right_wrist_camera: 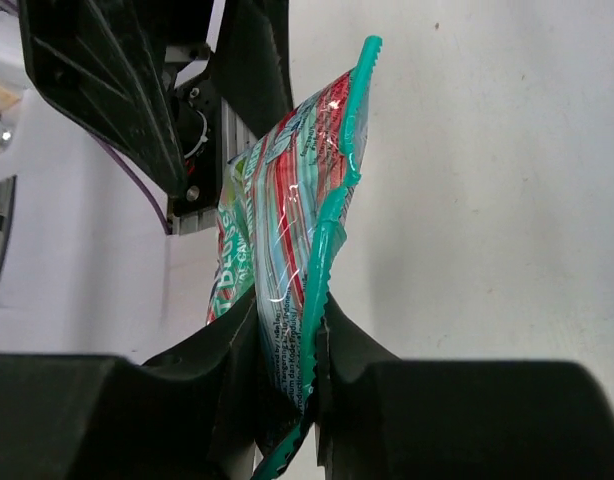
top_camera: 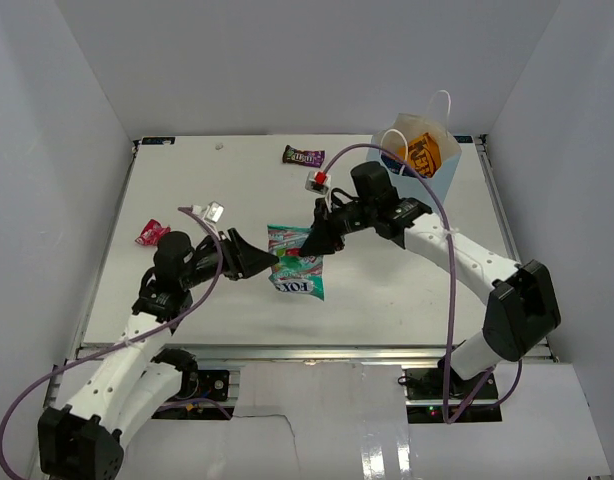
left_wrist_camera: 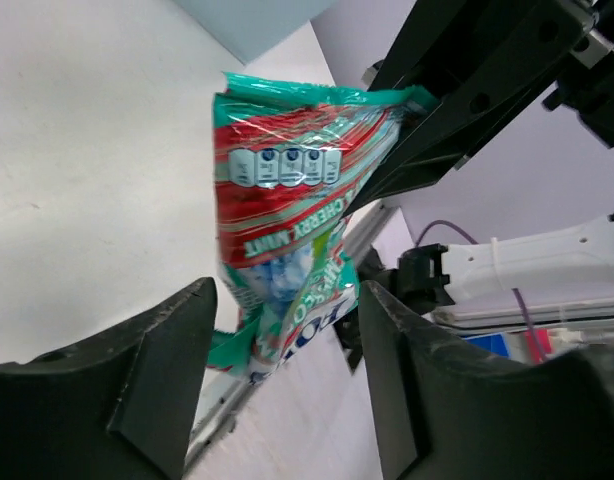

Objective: Place the snacks into the paper bag

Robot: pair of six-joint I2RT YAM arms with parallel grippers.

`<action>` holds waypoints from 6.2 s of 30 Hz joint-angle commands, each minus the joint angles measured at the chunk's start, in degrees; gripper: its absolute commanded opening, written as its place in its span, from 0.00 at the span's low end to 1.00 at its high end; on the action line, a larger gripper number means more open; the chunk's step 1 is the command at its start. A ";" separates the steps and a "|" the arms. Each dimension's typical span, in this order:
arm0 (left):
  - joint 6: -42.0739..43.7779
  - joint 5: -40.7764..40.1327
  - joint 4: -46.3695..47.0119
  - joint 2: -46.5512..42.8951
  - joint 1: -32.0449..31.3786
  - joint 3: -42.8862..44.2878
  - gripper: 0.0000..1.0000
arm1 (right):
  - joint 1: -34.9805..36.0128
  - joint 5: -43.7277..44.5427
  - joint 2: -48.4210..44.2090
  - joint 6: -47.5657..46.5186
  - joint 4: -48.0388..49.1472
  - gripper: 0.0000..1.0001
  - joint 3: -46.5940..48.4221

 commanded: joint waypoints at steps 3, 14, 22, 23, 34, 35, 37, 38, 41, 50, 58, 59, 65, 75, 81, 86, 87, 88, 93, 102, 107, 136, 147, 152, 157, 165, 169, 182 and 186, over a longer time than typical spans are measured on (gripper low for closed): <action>9.45 -10.48 -10.90 -8.59 0.07 8.18 0.79 | -4.21 -0.66 -7.25 -16.11 -10.25 0.08 13.52; 10.17 -17.62 -19.89 -20.72 0.07 3.53 0.81 | -23.03 16.28 -8.67 -14.80 -7.89 0.08 40.68; 9.64 -20.34 -22.43 -23.81 0.16 2.12 0.82 | -33.67 35.18 -4.45 -15.93 -3.23 0.08 40.80; 9.81 -20.43 -22.87 -23.81 0.16 2.30 0.82 | -34.11 36.34 -4.10 -16.29 -3.23 0.08 39.82; 9.29 -21.92 -23.93 -23.55 0.16 1.59 0.82 | -34.99 31.09 -3.13 -24.63 -0.85 0.08 16.71; 8.68 -22.62 -23.93 -23.19 0.07 1.59 0.82 | -34.99 30.55 -2.87 -25.77 -1.99 0.08 14.96; 8.06 -23.15 -23.58 -22.23 0.07 1.51 0.82 | -34.90 30.11 -1.47 -26.40 -2.87 0.11 13.80; 7.71 -23.59 -23.15 -20.83 0.07 1.51 0.84 | -34.90 30.11 -0.85 -26.83 -3.57 0.19 13.71; 6.30 -23.16 -19.81 -16.10 0.07 1.51 0.84 | -34.90 29.41 0.56 -28.07 -6.47 0.40 14.32; 8.49 -22.45 -3.21 10.79 0.07 10.46 0.84 | -36.13 26.24 -4.97 -22.99 -9.55 0.91 26.26; 10.78 -31.14 6.12 38.22 0.16 27.40 0.84 | -40.53 10.49 -10.84 -19.97 -10.96 0.98 29.63; 10.78 -33.51 7.78 43.03 0.07 29.00 0.84 | -40.79 2.94 -11.64 -23.99 -13.49 0.97 27.53; 2.63 -38.88 9.38 64.82 0.07 47.62 0.84 | -40.70 -11.38 -15.78 -33.60 -21.77 0.97 17.15; -10.94 -47.49 9.38 92.18 0.25 78.30 0.83 | -40.70 -11.90 -16.58 -32.29 -22.13 1.00 10.99; 2.42 -52.25 8.85 98.70 0.51 89.47 0.80 | -40.62 -13.22 -15.26 -30.71 -22.13 1.00 11.60; 2.00 -42.68 8.15 106.70 1.92 97.03 0.66 | -40.62 -13.58 -14.29 -29.83 -22.21 1.00 13.44; 1.65 -41.71 8.06 107.58 2.09 97.91 0.65 | -40.62 -13.40 -14.29 -29.65 -22.21 1.00 13.62; 1.12 -39.96 7.80 108.46 2.18 99.40 0.64 | -40.62 -13.23 -14.29 -29.56 -22.13 1.00 13.80; -0.29 -37.75 6.66 110.84 2.18 100.56 0.61 | -40.70 -12.96 -14.20 -29.04 -22.21 1.00 13.89; 1.02 -31.08 6.64 110.24 2.18 98.81 0.24 | -40.70 -13.40 -14.29 -29.30 -22.21 1.00 14.06; 2.96 -26.95 7.00 106.28 2.27 93.72 0.00 | -40.53 -14.71 -14.99 -30.61 -22.30 1.00 13.98; -0.38 -1.98 15.97 5.67 -0.98 -7.70 0.00 | 3.50 4.48 -10.34 -19.35 0.11 0.90 -7.20; -2.40 0.83 9.55 -17.74 -1.86 -15.46 0.00 | 7.01 -11.21 -2.79 -26.31 -4.81 0.90 -5.10; -2.23 1.98 9.47 -17.22 -1.95 -13.79 0.00 | 10.53 -8.57 -0.23 -24.03 -2.71 0.92 -4.66; -1.52 2.68 9.47 -13.97 -2.48 -11.33 0.00 | 12.82 -3.91 1.44 -20.35 0.10 0.99 -4.40; -1.61 1.98 10.17 -13.17 -3.36 -10.80 0.00 | 13.79 -3.47 3.38 -17.17 2.13 0.71 -4.04; -1.87 2.94 11.75 -11.33 -3.79 -9.92 0.00 | 14.14 -2.77 4.78 -15.15 3.62 0.58 -3.52; -1.34 0.49 12.72 -9.57 -3.88 -8.43 0.03 | 14.23 -1.97 3.38 -16.20 0.56 0.11 -2.28; -1.35 -3.46 12.46 -9.83 -3.88 -6.23 0.40 | 13.97 -1.18 1.18 -18.40 -1.55 0.09 -2.81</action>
